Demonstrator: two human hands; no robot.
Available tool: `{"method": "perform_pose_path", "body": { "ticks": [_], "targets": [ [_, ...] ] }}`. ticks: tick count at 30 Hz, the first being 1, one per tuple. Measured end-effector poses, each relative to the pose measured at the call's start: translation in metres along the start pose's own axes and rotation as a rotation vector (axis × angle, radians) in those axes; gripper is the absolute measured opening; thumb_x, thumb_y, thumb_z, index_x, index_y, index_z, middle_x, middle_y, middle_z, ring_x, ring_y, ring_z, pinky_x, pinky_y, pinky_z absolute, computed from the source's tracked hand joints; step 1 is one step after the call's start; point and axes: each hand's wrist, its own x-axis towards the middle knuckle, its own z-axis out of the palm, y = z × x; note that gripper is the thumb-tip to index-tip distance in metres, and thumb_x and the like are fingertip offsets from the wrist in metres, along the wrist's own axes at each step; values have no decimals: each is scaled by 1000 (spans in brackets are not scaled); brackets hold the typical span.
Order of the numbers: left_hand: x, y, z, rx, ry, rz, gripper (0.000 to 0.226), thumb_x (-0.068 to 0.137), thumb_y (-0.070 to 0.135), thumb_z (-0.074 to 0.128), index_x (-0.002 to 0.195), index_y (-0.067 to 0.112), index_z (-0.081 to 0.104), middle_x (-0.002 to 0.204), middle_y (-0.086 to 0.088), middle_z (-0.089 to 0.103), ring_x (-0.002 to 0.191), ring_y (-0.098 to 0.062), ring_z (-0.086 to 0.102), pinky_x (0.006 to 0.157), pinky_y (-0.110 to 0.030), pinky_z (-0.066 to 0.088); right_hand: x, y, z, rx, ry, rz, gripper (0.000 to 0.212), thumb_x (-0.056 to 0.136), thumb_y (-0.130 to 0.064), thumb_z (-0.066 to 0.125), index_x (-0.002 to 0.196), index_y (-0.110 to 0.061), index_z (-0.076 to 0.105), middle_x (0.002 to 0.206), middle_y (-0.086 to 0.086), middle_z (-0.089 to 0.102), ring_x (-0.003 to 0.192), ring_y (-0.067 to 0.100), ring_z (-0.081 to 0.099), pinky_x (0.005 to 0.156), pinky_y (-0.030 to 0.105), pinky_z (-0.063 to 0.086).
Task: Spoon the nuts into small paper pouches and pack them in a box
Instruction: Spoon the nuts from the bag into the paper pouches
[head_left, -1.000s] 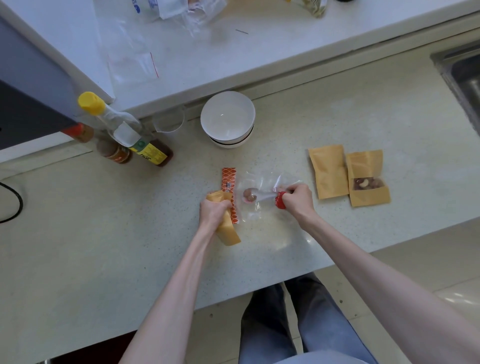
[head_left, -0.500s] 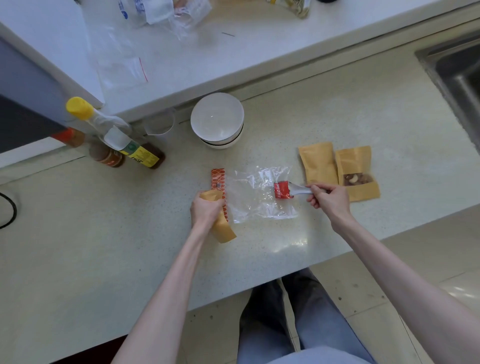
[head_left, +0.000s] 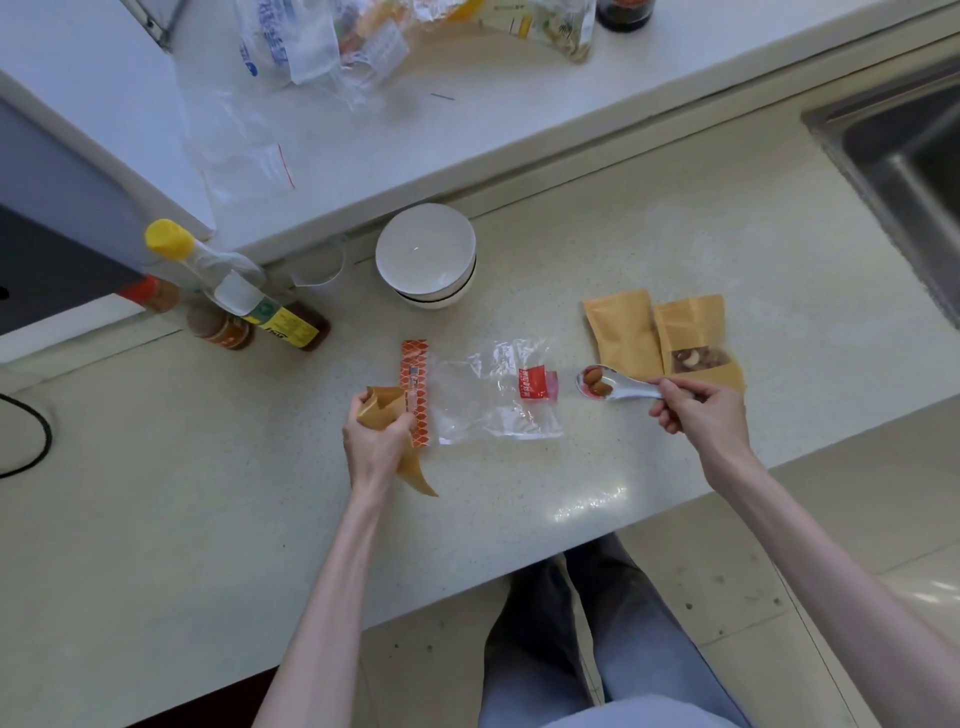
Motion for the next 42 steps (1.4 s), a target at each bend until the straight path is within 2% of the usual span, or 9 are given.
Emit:
{"method": "perform_pose_path", "body": {
  "ticks": [5,9,15,19,22,25,29,34,42],
  "targets": [
    [8,20,6,-145,-240,-31,36,76,-4,64,90,28,59,72,6,62,59,-5,59,53,-24,51,-12,-11,16,34,-97,-38,16,92,-6,59,90,-10,75,56,4,65,47,9,54,45,16,43],
    [24,23,27,-203,-286,-202,26,75,-4,61,81,21,58,62,1,61,51,-15,55,43,-23,45,-20,-16,32,44,-148,-36,16,92,-6,59,89,-11,74,55,3,65,47,8,54,44,16,42],
    [35,4,38,-194,-263,-317,18,68,-4,63,80,10,67,93,-12,71,73,-20,62,64,-31,52,-28,-21,43,38,-167,-39,17,93,-3,58,90,-8,74,58,8,63,47,10,52,45,17,42],
    [29,4,37,-180,-270,-282,18,70,-1,65,83,12,68,90,-7,69,76,-19,62,69,-33,54,-34,-29,46,39,-178,-37,18,93,-3,58,88,-9,74,58,8,63,47,10,51,45,17,42],
    [18,6,38,-123,-257,-194,21,73,3,68,90,13,63,82,-7,65,69,-21,61,64,-32,55,-36,-40,43,38,-188,-55,17,93,-4,58,90,-7,74,58,8,63,47,10,51,45,17,41],
    [-1,13,34,-58,-241,5,45,76,1,69,114,17,53,92,-4,64,73,-15,60,60,-23,51,-39,-54,38,20,-206,-78,17,93,-6,58,90,-7,74,56,6,63,46,9,50,44,17,41],
    [-26,26,28,132,-233,401,46,68,-4,70,105,17,52,86,3,56,72,-7,52,61,-11,43,-48,-76,34,-23,-221,-132,17,93,-5,58,88,-8,74,54,4,63,45,9,50,42,17,40],
    [-54,42,29,321,-113,684,42,67,2,71,101,16,51,85,5,51,74,-11,48,71,-24,41,-69,-107,36,-125,-271,-238,19,92,-8,59,81,-12,75,52,2,62,42,11,48,41,17,37],
    [-81,57,34,319,-37,828,28,75,15,68,96,18,50,82,4,54,75,-16,48,75,-39,46,-109,-147,45,-561,-193,-635,17,86,-7,63,78,-13,76,43,-17,52,45,-4,51,45,7,33]
  ]
}}
